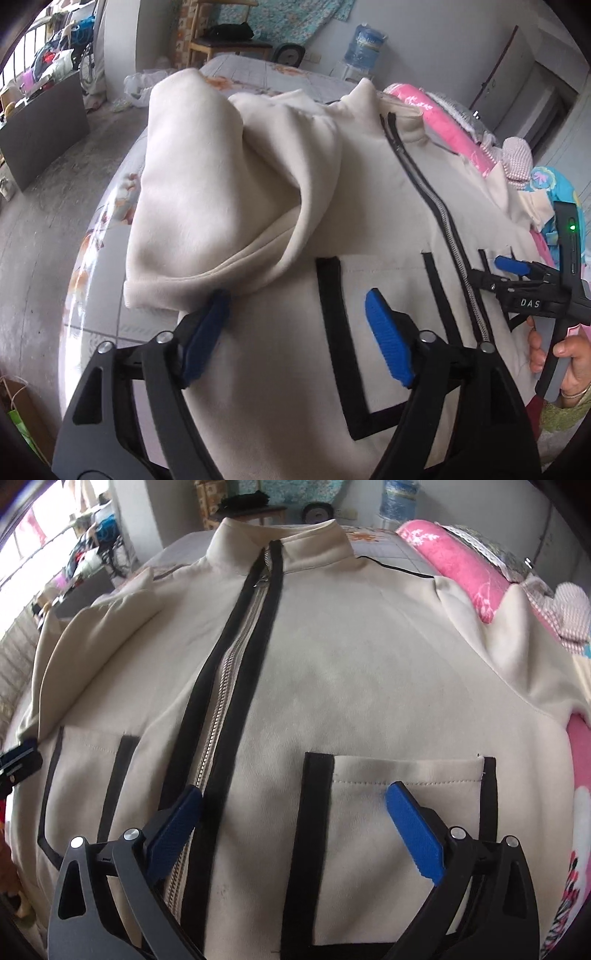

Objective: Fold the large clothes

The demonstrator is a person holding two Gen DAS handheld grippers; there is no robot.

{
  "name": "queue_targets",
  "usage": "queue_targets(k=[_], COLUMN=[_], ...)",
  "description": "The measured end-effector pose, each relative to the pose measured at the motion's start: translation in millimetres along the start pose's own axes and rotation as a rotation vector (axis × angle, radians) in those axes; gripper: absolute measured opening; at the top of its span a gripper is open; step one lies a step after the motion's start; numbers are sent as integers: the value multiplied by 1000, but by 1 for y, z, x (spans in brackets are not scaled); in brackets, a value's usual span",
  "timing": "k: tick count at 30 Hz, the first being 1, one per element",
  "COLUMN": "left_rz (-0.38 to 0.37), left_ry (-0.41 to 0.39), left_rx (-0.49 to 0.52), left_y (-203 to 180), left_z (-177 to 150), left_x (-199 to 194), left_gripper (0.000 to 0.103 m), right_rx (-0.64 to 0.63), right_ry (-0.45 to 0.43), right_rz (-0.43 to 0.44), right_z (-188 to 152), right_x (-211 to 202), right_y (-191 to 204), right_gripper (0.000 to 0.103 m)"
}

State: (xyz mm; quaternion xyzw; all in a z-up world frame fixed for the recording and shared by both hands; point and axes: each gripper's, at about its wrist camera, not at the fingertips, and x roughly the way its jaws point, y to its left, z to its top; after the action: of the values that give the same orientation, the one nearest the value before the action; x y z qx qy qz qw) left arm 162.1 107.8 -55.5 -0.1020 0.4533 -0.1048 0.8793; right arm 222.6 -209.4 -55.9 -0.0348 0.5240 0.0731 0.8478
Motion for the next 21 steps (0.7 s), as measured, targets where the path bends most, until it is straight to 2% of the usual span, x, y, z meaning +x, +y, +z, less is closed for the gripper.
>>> queue_targets(k=[2,5,6,8,10,11,14,19,20,21], left_rz=[-1,-17,-23,-35,-39,-39,-37,-24,-21,-20], left_ry=[-3,-26,-36,-54,-62,-63,-64,-65,-64,-64], left_rx=[2,-3,-7,-17,-21,-20,-27,-24,-24,-25], left_y=[-1,0,1,3,4,3,4,2,1,0], left_z=[0,-1,-3,-5,-5,-5,-5,-6,-6,-5], left_x=[2,3,2,1,1,1,1,1,1,1], left_gripper=[78,80,81,81,81,81,81,81,81,81], right_rx=[14,4,-11,-62,-102,-122,-184,-234,-244,-260], right_ry=[20,-84,-117,-164,-162,-160,-125,-1,31,64], right_rz=[-1,53,78,190,311,342,366,360,353,334], right_z=[6,29,39,67,96,108,151,203,208,209], right_x=[-6,-37,-45,-59,-58,-55,-28,37,50,63], right_y=[1,16,25,51,80,93,141,204,213,220], right_gripper=[97,97,97,97,97,97,95,75,68,56])
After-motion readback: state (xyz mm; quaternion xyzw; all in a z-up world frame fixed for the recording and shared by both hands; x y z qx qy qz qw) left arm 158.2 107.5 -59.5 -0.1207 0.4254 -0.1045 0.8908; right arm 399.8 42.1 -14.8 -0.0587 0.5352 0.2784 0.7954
